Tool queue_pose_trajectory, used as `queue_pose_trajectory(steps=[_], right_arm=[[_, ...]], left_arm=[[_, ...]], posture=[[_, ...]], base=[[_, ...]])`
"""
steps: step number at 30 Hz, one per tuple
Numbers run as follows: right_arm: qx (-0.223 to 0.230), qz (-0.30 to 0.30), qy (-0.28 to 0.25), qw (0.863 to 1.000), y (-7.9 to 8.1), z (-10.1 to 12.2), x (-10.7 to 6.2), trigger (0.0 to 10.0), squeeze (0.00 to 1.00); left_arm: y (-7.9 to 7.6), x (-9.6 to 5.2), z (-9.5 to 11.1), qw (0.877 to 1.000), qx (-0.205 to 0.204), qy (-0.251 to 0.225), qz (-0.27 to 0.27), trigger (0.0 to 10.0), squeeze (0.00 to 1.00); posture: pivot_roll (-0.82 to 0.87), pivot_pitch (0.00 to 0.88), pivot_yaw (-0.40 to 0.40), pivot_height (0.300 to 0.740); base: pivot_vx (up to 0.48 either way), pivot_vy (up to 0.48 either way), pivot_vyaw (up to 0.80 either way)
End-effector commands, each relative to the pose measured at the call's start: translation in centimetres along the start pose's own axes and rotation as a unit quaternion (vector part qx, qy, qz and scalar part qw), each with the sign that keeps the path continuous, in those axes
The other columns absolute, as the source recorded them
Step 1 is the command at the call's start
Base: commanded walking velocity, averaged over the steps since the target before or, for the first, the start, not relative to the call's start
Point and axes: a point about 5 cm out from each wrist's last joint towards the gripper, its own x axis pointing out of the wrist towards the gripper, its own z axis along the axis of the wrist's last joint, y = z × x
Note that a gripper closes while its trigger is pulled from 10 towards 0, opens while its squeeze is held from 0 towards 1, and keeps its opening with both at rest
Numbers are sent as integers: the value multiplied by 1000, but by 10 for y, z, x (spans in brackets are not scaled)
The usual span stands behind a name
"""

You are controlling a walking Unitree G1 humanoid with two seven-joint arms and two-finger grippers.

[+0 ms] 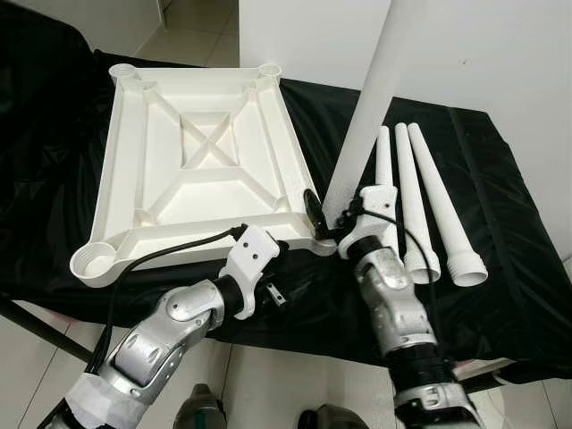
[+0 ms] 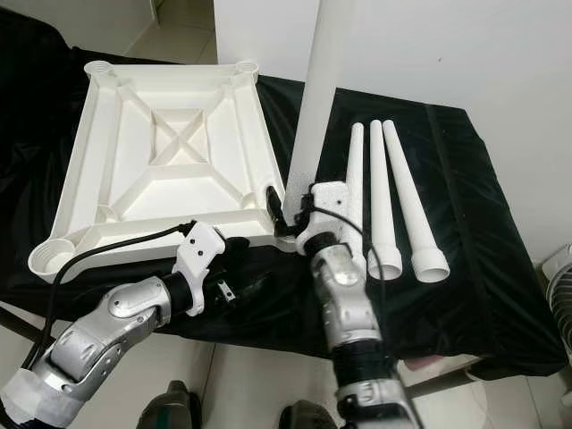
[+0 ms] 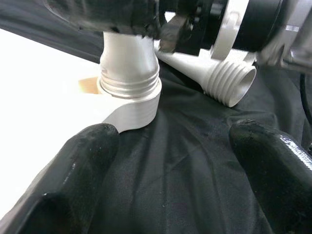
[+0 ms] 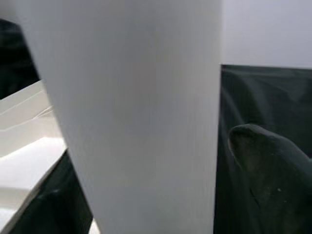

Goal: Building children table

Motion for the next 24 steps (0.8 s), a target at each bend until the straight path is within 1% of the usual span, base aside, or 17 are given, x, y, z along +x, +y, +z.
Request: queue_pose_trajectory(steps=[1,2,3,4,5,6,7,8,10,13,14,19,23,24], right_arm=[[6,21,8,1000,-1,2,1,10000,380],[6,21,8,1000,-1,2,1,10000,380],[-3,44,14,999,-2,3,1,10000,0],[-17,82,24,996,-4,3,1,10000,0],[-17,82,24,996,-4,3,1,10000,0],[-45,140,39,988,-8,1,0,10000,0],[-49,156,46,986,-10,0,1,10000,0],[-49,156,46,986,-10,0,1,10000,0],[-51,178,55,981,-10,-4,5,10000,0],[-52,185,57,980,-10,-5,6,10000,0],[-55,199,69,976,-10,-10,13,10000,0],[-51,213,79,973,-10,-13,18,10000,0],[-49,210,81,973,-12,-13,20,10000,0],[-57,211,90,972,-17,-16,22,9647,0]], left_arm=[[-7,-1,0,999,2,1,-51,10000,0],[-7,-1,0,999,2,1,-51,10000,0],[-7,-2,0,999,2,1,-51,10000,0],[-7,-2,0,999,2,2,-51,10000,0],[-7,-2,0,999,2,2,-51,10000,0],[-6,-2,0,999,2,2,-51,10000,0],[-5,-2,0,999,2,2,-50,10000,0],[-5,-2,0,999,2,2,-50,10000,0],[-4,-2,1,999,3,1,-48,10000,0],[-4,-1,1,999,3,1,-47,10000,0],[-4,0,3,999,4,-2,-46,10000,0],[-5,1,3,999,4,-3,-46,10000,0],[-6,1,3,999,4,-4,-46,10000,0],[-6,1,3,999,5,-4,-40,10000,0]], posture=[[49,7,-51,740],[49,7,-51,740],[49,7,-51,740],[50,10,-47,740],[50,10,-47,740],[52,12,-45,740],[53,13,-45,740],[53,13,-45,740],[57,12,-46,740],[58,13,-47,740],[64,11,-48,740],[69,11,-50,740],[71,9,-49,740],[81,8,-49,740]], base=[[0,0,0],[0,0,0],[0,0,0],[0,0,0],[0,0,0],[0,0,0],[0,0,0],[0,0,0],[0,0,0],[0,0,0],[0,0,0],[0,0,0],[0,0,0],[0,0,0]])
